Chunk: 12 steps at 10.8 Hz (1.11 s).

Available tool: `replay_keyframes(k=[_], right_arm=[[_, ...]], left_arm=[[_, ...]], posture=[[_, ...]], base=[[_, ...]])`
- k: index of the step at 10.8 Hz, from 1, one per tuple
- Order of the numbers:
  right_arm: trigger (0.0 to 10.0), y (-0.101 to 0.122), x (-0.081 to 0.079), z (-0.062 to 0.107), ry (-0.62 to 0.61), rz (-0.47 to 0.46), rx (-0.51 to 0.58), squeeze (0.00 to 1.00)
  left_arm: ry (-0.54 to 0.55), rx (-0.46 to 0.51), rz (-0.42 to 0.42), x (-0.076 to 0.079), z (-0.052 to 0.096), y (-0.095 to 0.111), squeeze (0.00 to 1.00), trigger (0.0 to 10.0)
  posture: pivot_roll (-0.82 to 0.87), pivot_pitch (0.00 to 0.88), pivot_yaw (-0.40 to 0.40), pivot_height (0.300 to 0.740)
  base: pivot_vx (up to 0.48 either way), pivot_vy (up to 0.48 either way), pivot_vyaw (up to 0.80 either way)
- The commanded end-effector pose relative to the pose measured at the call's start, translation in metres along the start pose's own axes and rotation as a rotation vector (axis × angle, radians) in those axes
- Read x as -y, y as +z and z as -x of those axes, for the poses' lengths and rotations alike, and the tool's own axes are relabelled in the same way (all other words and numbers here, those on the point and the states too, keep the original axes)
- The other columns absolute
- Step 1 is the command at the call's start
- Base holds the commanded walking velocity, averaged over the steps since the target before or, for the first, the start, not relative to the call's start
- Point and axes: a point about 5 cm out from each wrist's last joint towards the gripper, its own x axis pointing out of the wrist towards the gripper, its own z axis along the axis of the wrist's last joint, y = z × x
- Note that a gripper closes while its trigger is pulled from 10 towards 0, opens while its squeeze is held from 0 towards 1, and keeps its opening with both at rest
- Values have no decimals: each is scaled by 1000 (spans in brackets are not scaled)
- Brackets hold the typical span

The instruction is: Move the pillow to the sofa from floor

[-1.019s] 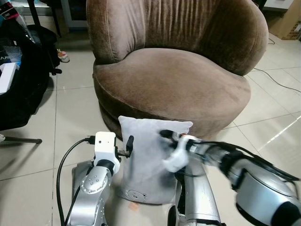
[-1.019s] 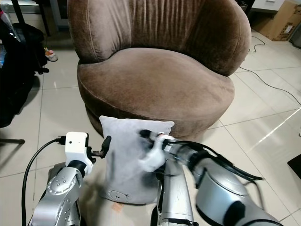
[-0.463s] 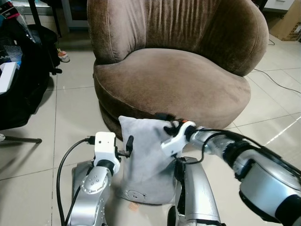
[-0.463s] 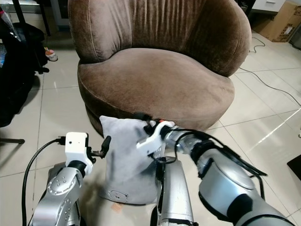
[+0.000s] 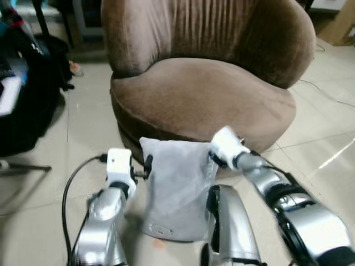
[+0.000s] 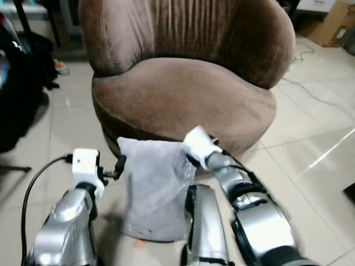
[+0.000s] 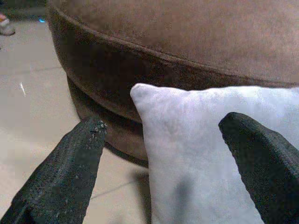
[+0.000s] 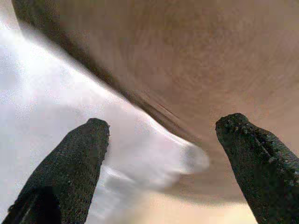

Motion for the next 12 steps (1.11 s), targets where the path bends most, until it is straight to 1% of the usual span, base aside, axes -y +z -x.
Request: replay_keyframes(k=[1,2,3,4,5,6,7,8,9,10,11,12], right_arm=[[10000,9,6,-1,-6,-222,48,0],[10000,11,5,-1,5,-310,62,0],[10000,16,1,-4,9,-530,95,0],[10000,17,0,-4,15,-598,108,0],[10000,18,-1,-4,14,-623,113,0],[10000,15,-1,-4,-7,-672,101,0],[10000,10,0,-3,-29,-670,82,0],[10000,8,0,-3,-41,-677,75,0],[10000,10,-2,-3,-36,-669,87,0],[10000,15,-7,-2,-19,-617,121,0],[10000,18,-8,-1,-14,-604,139,0],[10000,27,-5,3,-2,-605,187,0]], left_arm=[[-6,-10,23,-7,-6,1,0,10000],[13,-23,28,-13,-11,1,0,10000],[49,-41,57,-26,-22,4,0,10000],[46,-43,55,-28,-28,7,0,10000],[45,-44,52,-29,-31,8,0,10000],[21,-47,35,-27,-38,11,0,10000],[-1,-56,15,-27,-42,13,0,10000],[-7,-56,-32,-38,-46,18,0,10000],[-45,-95,-154,-54,-49,23,0,10000],[-132,-233,-419,-80,-49,26,0,10000],[-154,-269,-473,-87,-47,26,0,10000],[-180,-305,-560,-92,-47,26,0,10000]], posture=[[-36,0,-46,412],[-49,0,-19,412],[-76,0,26,412],[-93,0,49,412],[-100,0,56,412],[-119,0,79,412],[-131,0,96,412],[-137,0,112,412],[-140,0,128,412],[-141,0,155,412],[-143,0,161,412],[-146,0,170,412]], base=[[0,0,0],[0,0,0],[0,0,0],[0,0,0],[0,0,0],[0,0,0],[0,0,0],[0,0,0],[0,0,0],[0,0,0],[0,0,0],[0,0,0]])
